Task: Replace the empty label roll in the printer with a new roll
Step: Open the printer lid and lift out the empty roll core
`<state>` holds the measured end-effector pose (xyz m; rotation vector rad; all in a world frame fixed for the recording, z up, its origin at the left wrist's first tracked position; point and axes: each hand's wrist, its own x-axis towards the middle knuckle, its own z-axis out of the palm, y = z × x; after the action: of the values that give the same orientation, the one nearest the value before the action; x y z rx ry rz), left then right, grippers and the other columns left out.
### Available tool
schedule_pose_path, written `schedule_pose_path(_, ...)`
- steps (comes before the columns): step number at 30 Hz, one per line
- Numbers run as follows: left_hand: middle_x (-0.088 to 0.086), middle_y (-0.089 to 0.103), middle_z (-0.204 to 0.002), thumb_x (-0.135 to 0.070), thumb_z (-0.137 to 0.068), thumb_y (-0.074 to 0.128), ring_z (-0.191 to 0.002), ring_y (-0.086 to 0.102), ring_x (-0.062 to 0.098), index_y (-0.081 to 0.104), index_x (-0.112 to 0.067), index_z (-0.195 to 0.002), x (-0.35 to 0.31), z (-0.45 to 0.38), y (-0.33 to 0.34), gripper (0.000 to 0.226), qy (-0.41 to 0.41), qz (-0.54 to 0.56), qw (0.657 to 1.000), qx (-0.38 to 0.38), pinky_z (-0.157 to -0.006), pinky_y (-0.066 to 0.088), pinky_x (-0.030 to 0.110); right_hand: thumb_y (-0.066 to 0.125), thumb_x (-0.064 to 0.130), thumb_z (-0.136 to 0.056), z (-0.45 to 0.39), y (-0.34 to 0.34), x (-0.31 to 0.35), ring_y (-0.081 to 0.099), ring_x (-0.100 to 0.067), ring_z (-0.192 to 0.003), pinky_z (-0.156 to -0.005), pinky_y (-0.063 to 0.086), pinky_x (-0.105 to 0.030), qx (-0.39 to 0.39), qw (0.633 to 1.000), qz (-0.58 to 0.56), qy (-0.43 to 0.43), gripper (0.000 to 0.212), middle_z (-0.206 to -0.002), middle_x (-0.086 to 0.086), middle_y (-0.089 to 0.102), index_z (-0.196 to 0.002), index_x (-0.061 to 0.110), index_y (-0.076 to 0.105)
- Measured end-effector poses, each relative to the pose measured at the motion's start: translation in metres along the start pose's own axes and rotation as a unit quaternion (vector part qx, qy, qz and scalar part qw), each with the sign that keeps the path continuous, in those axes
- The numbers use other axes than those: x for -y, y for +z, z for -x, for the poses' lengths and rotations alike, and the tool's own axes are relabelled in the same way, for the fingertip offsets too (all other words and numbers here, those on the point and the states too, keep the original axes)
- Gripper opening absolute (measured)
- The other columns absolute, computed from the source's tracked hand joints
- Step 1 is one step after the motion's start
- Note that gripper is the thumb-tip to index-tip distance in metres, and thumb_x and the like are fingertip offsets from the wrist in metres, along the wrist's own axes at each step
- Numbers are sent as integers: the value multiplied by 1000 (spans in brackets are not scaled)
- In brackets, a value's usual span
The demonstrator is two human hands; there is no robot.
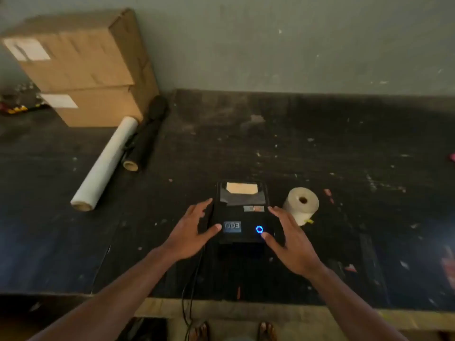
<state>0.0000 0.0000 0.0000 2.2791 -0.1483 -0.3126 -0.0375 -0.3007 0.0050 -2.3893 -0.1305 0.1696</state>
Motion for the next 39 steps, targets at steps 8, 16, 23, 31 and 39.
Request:
schedule_pose_path(8, -1, 54, -157, -30, -88, 83, -138, 56, 16, 25, -30, -165, 21, 26, 54, 96, -112, 91, 989, 12, -116, 48, 45, 75, 27, -93, 14, 45, -16, 45, -20, -146, -116, 41, -37, 12, 974, -150, 171, 89, -160, 1, 46, -162, 30, 19)
schedule_pose_path(16, -9, 62, -146, -27, -92, 80, -135, 57, 8, 37, -32, -154, 25, 19, 60, 76, -109, 112, 987, -21, -116, 47, 40, 77, 20, -91, 6, 54, -28, 56, -14, -134, -105, 47, -28, -20, 964, -181, 192, 81, -150, 2, 57, -156, 31, 30)
schedule_pose_path(23, -6, 61, -150, -23, -94, 77, -139, 55, 11, 34, -29, -158, 25, 21, 63, 77, -113, 132, 985, -18, -116, 46, 39, 74, 23, -94, 7, 60, -31, 48, -20, -143, -113, 44, -42, -21, 962, -194, 193, 81, -156, 2, 50, -158, 35, 26)
schedule_pose_path(31, -3, 65, -146, -23, -93, 78, -139, 57, 14, 38, -29, -156, 24, 23, 61, 75, -106, 139, 984, -29, -119, 45, 46, 78, 30, -90, 7, 62, -37, 55, -18, -136, -113, 45, -41, -52, 972, -145, 176, 79, -148, -1, 58, -156, 30, 34)
schedule_pose_path(39, -14, 65, -140, -27, -91, 80, -127, 61, -6, 40, -37, -154, 6, 10, 45, 75, -46, 160, 983, -83, -111, 50, 29, 80, 34, -86, -9, 40, -20, 54, -7, -131, -106, 47, -31, -109, 972, -170, 122, 85, -146, 5, 58, -158, 31, 34)
